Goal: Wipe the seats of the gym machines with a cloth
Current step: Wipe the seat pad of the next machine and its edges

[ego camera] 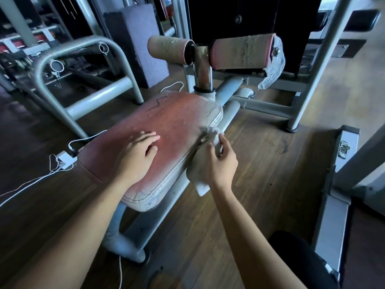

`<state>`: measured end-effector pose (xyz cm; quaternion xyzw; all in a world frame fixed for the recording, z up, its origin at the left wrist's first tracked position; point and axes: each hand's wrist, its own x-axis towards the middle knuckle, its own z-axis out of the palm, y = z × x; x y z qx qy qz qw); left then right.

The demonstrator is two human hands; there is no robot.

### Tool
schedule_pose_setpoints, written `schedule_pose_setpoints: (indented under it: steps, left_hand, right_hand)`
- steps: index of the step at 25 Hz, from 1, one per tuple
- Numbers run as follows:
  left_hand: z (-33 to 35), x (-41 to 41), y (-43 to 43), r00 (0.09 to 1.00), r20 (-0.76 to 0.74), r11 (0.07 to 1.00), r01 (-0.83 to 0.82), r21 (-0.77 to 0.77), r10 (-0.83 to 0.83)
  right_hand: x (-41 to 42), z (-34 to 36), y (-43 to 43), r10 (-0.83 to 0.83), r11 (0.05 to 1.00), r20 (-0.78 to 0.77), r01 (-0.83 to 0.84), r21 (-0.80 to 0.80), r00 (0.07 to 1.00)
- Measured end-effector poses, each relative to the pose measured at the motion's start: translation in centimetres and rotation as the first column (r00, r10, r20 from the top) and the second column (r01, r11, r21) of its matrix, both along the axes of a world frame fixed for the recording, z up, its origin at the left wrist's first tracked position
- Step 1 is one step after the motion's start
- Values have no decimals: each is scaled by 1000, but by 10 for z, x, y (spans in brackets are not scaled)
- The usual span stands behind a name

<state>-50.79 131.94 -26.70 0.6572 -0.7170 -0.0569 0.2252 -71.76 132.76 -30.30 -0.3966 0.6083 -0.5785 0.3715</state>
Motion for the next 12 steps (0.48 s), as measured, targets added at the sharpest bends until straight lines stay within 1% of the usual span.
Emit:
schedule_pose_setpoints:
  steps: [3, 6, 8, 9, 12]
  left_hand:
    - [1, -21, -16, 997, -16, 996, 77, 36, -76]
    - [-1, -42, -38, 985, -26, 983, 170, 71, -169]
    - [-4, -44, -47, 982, -36, 978, 190, 82, -188]
    - [-7, -42, -50, 981, -31, 977, 194, 86, -192]
    - [-12, -38, -52, 980, -22, 976, 199, 85, -197]
  right_hand:
    - [13, -1, -5, 38, 996, 25, -35, -82, 999]
    - [22, -13, 2, 143, 970, 0, -141, -199, 990]
    - [17, -19, -6, 197, 961, -32, -199, -192, 980]
    - [14, -21, -16, 190, 966, -48, -196, -170, 981]
    - [0, -18, -58, 88, 985, -127, -106, -138, 988]
